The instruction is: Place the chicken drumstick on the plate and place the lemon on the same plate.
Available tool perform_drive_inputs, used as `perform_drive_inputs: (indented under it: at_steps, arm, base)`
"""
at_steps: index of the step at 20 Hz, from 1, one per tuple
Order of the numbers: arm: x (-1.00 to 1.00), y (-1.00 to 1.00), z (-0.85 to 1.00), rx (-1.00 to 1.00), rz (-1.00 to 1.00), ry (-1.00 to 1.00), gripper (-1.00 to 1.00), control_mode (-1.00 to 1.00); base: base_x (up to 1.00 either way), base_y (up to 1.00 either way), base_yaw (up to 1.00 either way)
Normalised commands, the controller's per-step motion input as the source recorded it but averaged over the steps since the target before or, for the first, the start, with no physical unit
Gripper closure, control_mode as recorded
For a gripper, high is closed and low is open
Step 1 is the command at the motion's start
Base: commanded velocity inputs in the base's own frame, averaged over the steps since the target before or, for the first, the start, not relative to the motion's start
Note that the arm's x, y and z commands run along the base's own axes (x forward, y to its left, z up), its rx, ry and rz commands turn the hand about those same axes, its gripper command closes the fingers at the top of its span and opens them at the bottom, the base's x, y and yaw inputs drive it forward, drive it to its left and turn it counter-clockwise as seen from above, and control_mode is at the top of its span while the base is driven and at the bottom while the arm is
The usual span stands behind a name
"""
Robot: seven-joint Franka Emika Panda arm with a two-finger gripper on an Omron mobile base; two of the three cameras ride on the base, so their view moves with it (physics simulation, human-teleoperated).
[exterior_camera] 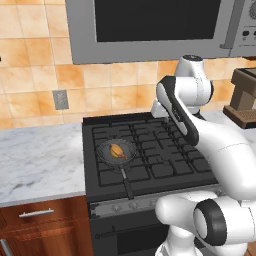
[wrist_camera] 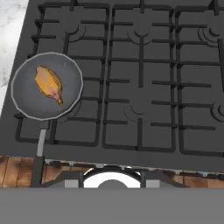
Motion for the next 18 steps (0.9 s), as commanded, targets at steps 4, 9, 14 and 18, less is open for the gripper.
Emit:
perform_drive_inputs:
  at_steps: [4, 9, 14, 18]
  arm:
    - [0.02, 0.11, -0.24, 0.0, 0.0, 0.0, -1.0, -1.0]
    - [0.2, 0.44, -0.65, 0.0, 0.01, 0.07, -1.0, -1.0]
    - [0.32, 0.53, -0.55, 0.0, 0.04, 0.07, -1.0, -1.0]
    - [0.37, 0.54, -0.08, 0.0, 0.03, 0.01, -1.0, -1.0]
  base:
    - [0.0, 0.0, 0.0]
    - [0.0, 0.0, 0.0]
    - [0.0, 0.0, 0.0]
    - [0.0, 0.0, 0.0]
